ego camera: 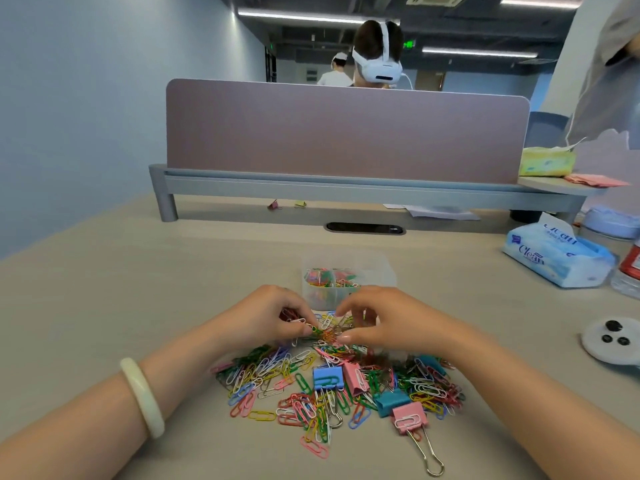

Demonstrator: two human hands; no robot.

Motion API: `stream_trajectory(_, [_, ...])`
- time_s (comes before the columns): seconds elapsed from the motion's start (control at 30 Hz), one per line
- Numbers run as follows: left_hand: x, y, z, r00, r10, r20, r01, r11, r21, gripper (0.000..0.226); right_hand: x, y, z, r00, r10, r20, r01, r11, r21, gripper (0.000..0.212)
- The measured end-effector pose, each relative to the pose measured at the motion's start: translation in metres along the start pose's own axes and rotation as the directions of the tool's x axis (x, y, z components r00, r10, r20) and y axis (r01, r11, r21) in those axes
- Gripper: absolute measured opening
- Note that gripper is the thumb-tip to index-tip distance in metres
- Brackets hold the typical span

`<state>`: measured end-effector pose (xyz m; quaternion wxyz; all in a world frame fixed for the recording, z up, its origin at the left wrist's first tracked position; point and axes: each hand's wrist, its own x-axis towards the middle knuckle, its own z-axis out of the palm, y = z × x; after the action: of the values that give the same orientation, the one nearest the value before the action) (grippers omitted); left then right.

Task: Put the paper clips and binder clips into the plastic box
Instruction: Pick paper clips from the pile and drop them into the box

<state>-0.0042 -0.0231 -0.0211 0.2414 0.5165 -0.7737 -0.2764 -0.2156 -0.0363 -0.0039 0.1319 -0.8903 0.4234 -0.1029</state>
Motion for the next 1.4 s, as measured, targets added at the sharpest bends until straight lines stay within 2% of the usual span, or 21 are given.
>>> stream_trajectory(0.2, [-0.003,-0.005,-0.013,0.996,-0.006,-0.085,0.010,0.999,0.045,0.006,0.009,-0.018,0.014,0.991,0.027,0.133,-0.001,0.981,-0.195,0.058])
stream_trajectory(0.3, [-0.003,-0.009,-0.011,0.997,-0.036,-0.069,0.037,0.999,0.016,0.005,0.012,-0.021,0.012,0.990,-0.002,0.143,0.038,0.968,-0.246,0.051])
stream_trajectory(0.4, [-0.004,-0.007,-0.006,0.998,-0.049,-0.040,0.048,0.998,-0.029,0.005,0.013,-0.024,0.014,0.987,-0.033,0.155,0.067,0.972,-0.226,0.042])
stream_trajectory(0.53, [-0.005,-0.006,-0.004,1.000,-0.029,-0.001,0.029,0.998,-0.051,0.012,0.013,-0.018,0.014,0.991,-0.012,0.132,0.040,0.976,-0.212,0.031])
stream_trajectory(0.63, [-0.005,-0.008,-0.005,0.999,-0.051,-0.015,0.049,0.996,-0.074,0.008,0.012,-0.016,0.015,0.994,-0.012,0.111,0.038,0.972,-0.231,0.019])
stream_trajectory(0.73, [-0.003,-0.008,-0.005,0.998,-0.044,-0.040,0.042,0.998,-0.049,0.007,0.012,-0.013,0.014,0.994,-0.001,0.109,0.019,0.986,-0.163,0.014])
stream_trajectory(0.8, [0.000,-0.006,-0.007,0.997,-0.002,-0.071,0.002,1.000,-0.009,0.007,0.013,-0.009,0.009,0.995,0.020,0.099,-0.015,0.999,-0.051,0.017])
stream_trajectory(0.87, [0.007,-0.003,-0.012,0.995,0.020,-0.097,-0.026,0.998,-0.063,0.008,0.013,-0.004,0.003,0.995,0.042,0.088,-0.048,0.997,0.065,0.020])
stream_trajectory(0.93, [0.016,0.002,-0.018,0.993,0.027,-0.117,-0.042,0.991,-0.125,0.011,0.012,0.000,-0.003,0.995,0.059,0.076,-0.072,0.982,0.177,0.019])
stream_trajectory(1.07, [0.044,0.008,-0.026,0.984,0.058,-0.168,-0.076,0.992,-0.102,0.011,0.017,0.008,-0.019,0.992,0.122,0.031,-0.125,0.919,0.373,0.009])
stream_trajectory(1.13, [0.061,0.009,-0.027,0.977,0.063,-0.204,-0.074,0.996,-0.045,0.007,0.026,0.014,-0.028,0.984,0.177,-0.032,-0.150,0.908,0.390,0.007])
stream_trajectory(1.27, [0.090,0.003,-0.025,0.959,0.037,-0.280,-0.020,0.998,0.063,0.009,0.055,0.022,-0.038,0.954,0.262,-0.149,-0.204,0.925,0.320,0.009])
stream_trajectory(1.4, [0.111,-0.008,-0.015,0.960,0.023,-0.277,0.040,0.975,0.220,0.017,0.081,0.028,-0.028,0.931,0.329,-0.161,-0.280,0.922,0.266,0.010])
